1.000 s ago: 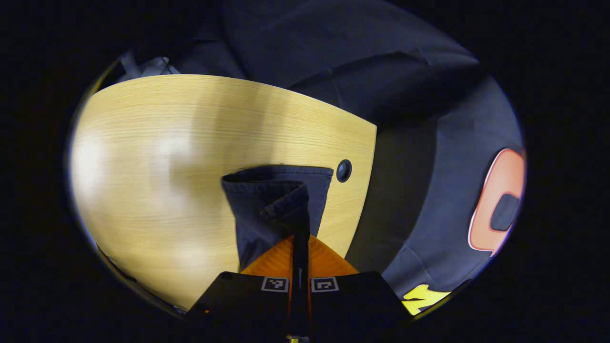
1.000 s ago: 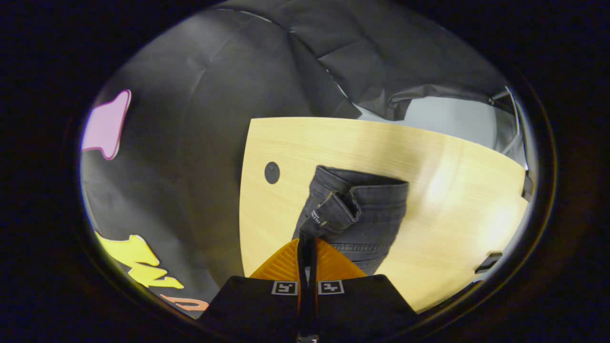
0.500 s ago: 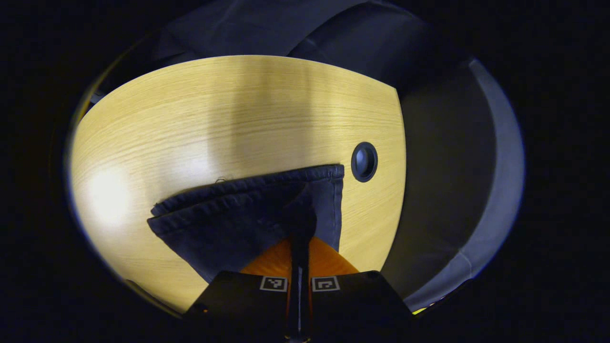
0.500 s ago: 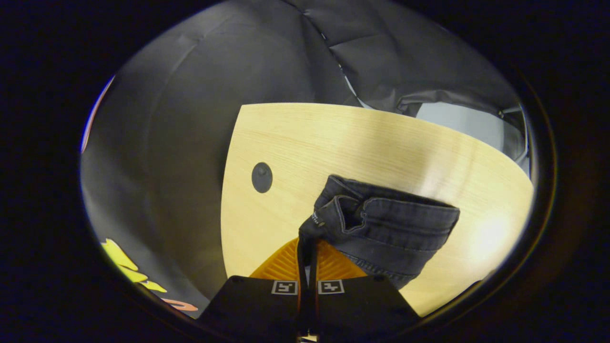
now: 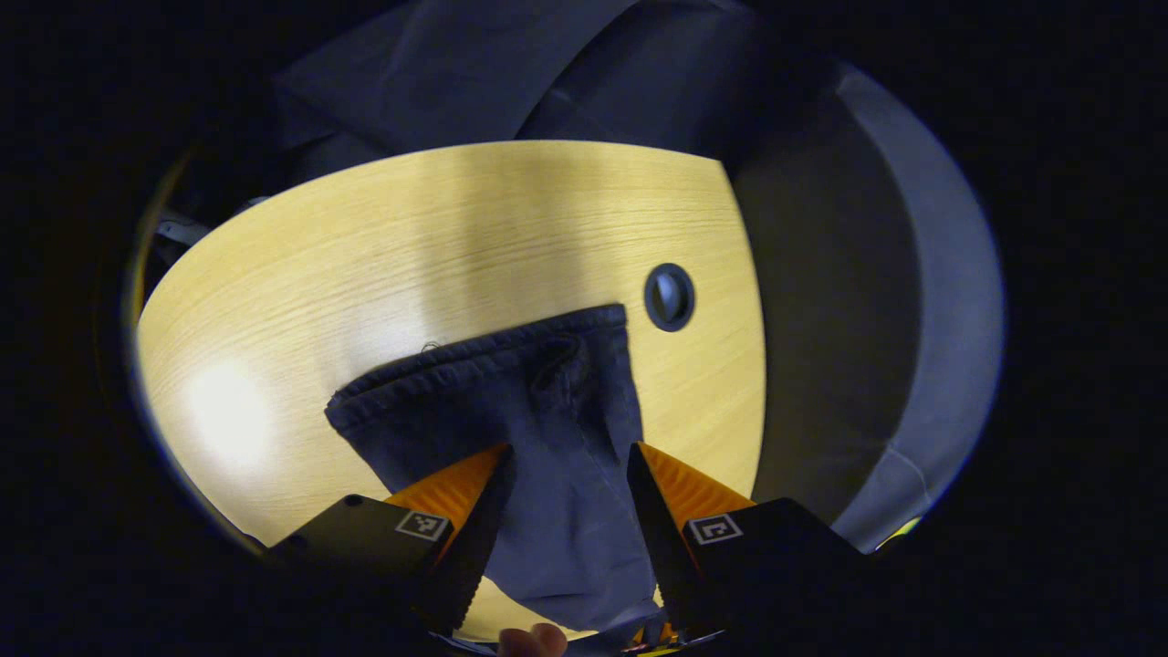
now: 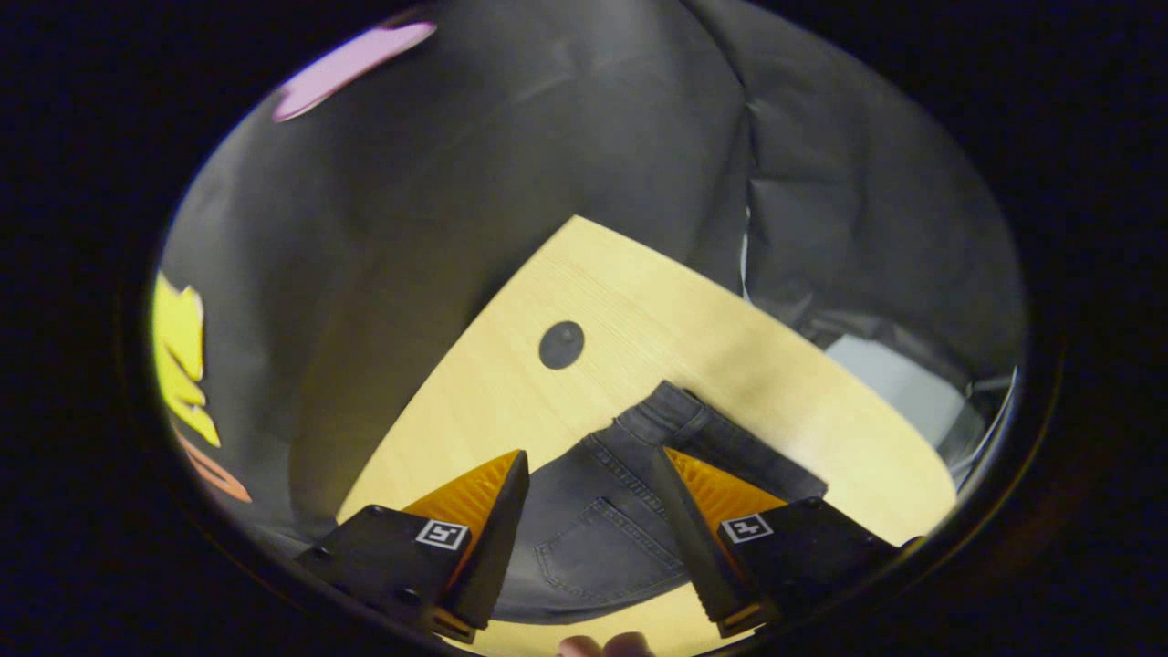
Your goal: Grasp the waist and the cuffs of the jeans and fold them to make the two legs overlap; first hold the waist and fold one-third of the jeans toward the cuffs, then hold the cuffs and fold the remaining one-third in the same direction to finish folding.
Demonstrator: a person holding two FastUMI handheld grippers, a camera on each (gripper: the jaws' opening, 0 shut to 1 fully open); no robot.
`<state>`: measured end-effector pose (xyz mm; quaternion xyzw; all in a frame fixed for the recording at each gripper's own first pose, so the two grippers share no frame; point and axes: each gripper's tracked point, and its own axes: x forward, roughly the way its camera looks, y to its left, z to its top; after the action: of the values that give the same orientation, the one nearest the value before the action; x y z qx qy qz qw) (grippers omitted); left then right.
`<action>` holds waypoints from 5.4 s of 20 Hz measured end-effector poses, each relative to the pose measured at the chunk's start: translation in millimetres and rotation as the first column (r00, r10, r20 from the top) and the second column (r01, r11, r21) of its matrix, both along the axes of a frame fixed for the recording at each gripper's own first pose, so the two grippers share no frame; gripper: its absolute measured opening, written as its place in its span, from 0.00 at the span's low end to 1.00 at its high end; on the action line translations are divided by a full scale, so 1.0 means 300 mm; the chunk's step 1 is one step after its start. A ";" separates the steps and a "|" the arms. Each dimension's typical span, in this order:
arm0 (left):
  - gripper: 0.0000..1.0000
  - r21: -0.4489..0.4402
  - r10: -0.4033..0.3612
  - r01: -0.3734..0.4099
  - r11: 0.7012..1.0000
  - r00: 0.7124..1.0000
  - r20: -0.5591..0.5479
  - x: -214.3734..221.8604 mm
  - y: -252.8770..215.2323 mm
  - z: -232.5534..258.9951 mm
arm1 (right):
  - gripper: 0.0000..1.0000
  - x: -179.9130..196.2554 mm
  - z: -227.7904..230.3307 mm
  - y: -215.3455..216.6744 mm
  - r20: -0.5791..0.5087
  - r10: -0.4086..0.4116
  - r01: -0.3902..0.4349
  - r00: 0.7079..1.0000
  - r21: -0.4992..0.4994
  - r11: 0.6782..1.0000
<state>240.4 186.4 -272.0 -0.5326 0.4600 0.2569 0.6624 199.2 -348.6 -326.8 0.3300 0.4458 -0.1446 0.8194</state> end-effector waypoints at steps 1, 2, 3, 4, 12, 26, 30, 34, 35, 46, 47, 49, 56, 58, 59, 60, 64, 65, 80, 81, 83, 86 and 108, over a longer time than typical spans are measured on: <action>0.80 0.056 -0.052 0.049 0.997 0.998 0.040 0.002 0.000 0.067 | 0.77 -0.024 0.043 0.002 0.036 0.036 -0.034 0.999 -0.052 0.998; 0.80 0.138 -0.120 0.109 0.984 0.990 0.077 -0.001 0.001 0.138 | 0.88 -0.049 0.092 0.013 0.081 0.079 -0.071 0.994 -0.098 0.993; 0.80 0.238 -0.198 0.167 0.957 0.974 0.111 -0.008 -0.001 0.215 | 0.83 -0.078 0.139 0.026 0.121 0.121 -0.102 0.985 -0.151 0.983; 0.80 0.344 -0.279 0.216 0.914 0.949 0.146 -0.014 -0.007 0.296 | 0.91 -0.112 0.183 0.042 0.169 0.166 -0.130 0.972 -0.207 0.970; 0.82 0.864 -0.610 0.129 0.487 0.759 0.230 -0.223 -0.207 0.732 | 0.91 -0.506 0.307 0.147 0.243 0.376 -0.191 0.894 -0.551 0.812; 0.97 0.905 -0.678 0.174 0.388 0.718 0.153 -0.580 -0.578 0.724 | 0.98 -0.533 -0.053 -0.067 0.261 0.169 -0.067 0.950 -0.356 0.932; 0.97 0.899 -0.652 0.210 0.384 0.751 0.103 -0.612 -0.571 0.709 | 0.97 -0.395 -0.217 -0.167 0.259 0.094 -0.018 0.961 -0.282 0.959; 0.97 0.898 -0.638 0.239 0.369 0.768 0.058 -0.620 -0.561 0.696 | 0.98 -0.300 -0.305 -0.203 0.246 0.082 -0.014 0.966 -0.266 0.964; 0.97 0.893 -0.632 0.245 0.378 0.773 0.055 -0.621 -0.564 0.688 | 0.98 -0.286 -0.320 -0.197 0.234 0.092 -0.028 0.968 -0.265 0.964; 0.97 0.834 -0.546 0.234 0.500 0.833 0.093 -0.655 -0.513 0.607 | 0.28 -0.260 -0.304 -0.113 0.175 0.206 -0.146 0.963 -0.304 0.941; 0.97 0.832 -0.539 0.225 0.506 0.836 0.102 -0.659 -0.500 0.609 | 0.21 -0.257 -0.257 -0.109 0.171 0.206 -0.150 0.964 -0.295 0.944; 0.97 0.828 -0.521 0.203 0.523 0.845 0.122 -0.670 -0.462 0.609 | 0.10 -0.239 -0.154 -0.084 0.182 0.200 -0.149 0.963 -0.259 0.954; 1.00 0.808 -0.520 0.156 0.568 0.829 0.206 -0.723 -0.348 0.590 | 0.09 -0.174 0.400 0.263 0.343 0.358 -0.259 0.868 -0.303 0.917; 1.00 0.793 -0.509 0.142 0.592 0.829 0.231 -0.747 -0.310 0.584 | 0.09 -0.124 0.506 0.496 0.386 0.389 -0.299 0.836 -0.274 0.914; 1.00 0.786 -0.497 0.133 0.604 0.833 0.241 -0.766 -0.280 0.580 | 0.09 -0.107 0.550 0.612 0.409 0.399 -0.315 0.821 -0.258 0.913; 1.00 0.780 -0.487 0.124 0.613 0.837 0.249 -0.789 -0.247 0.584 | 0.09 -0.096 0.570 0.730 0.424 0.411 -0.337 0.807 -0.241 0.910; 0.98 0.765 -0.426 0.085 0.638 0.867 0.258 -0.909 -0.088 0.587 | 0.13 -0.084 0.523 1.239 0.441 0.497 -0.454 0.747 -0.209 0.866; 0.98 0.761 -0.403 0.073 0.644 0.878 0.257 -0.944 -0.040 0.587 | 0.09 -0.088 0.482 1.351 0.431 0.521 -0.484 0.737 -0.203 0.851; 0.99 0.668 -0.278 0.018 0.744 0.917 0.285 -1.031 0.171 0.522 | 0.39 -0.180 -0.120 1.895 0.157 0.772 -0.692 0.616 -0.360 0.626; 0.99 0.656 -0.277 0.015 0.754 0.914 0.298 -0.993 0.166 0.519 | 0.52 -0.186 -0.069 1.885 0.183 0.768 -0.685 0.614 -0.361 0.633; 0.99 0.609 -0.266 0.007 0.793 0.903 0.337 -0.912 0.158 0.498 | 0.70 -0.215 0.047 1.850 0.228 0.763 -0.673 0.604 -0.367 0.642; 0.98 0.404 -0.183 -0.026 0.914 0.864 0.469 -0.732 0.115 0.445 | 0.82 -0.299 0.247 1.769 0.288 0.765 -0.671 0.576 -0.369 0.644; 0.98 -0.129 0.245 -0.209 0.969 0.772 0.587 -0.075 0.098 0.103 | 0.94 -0.607 0.402 1.149 0.152 0.677 -0.568 0.720 -0.431 0.701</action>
<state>217.8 215.9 -241.2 -0.6564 0.1668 0.1408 0.7222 17.2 -3.9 -206.2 0.0221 0.3684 0.1187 0.9218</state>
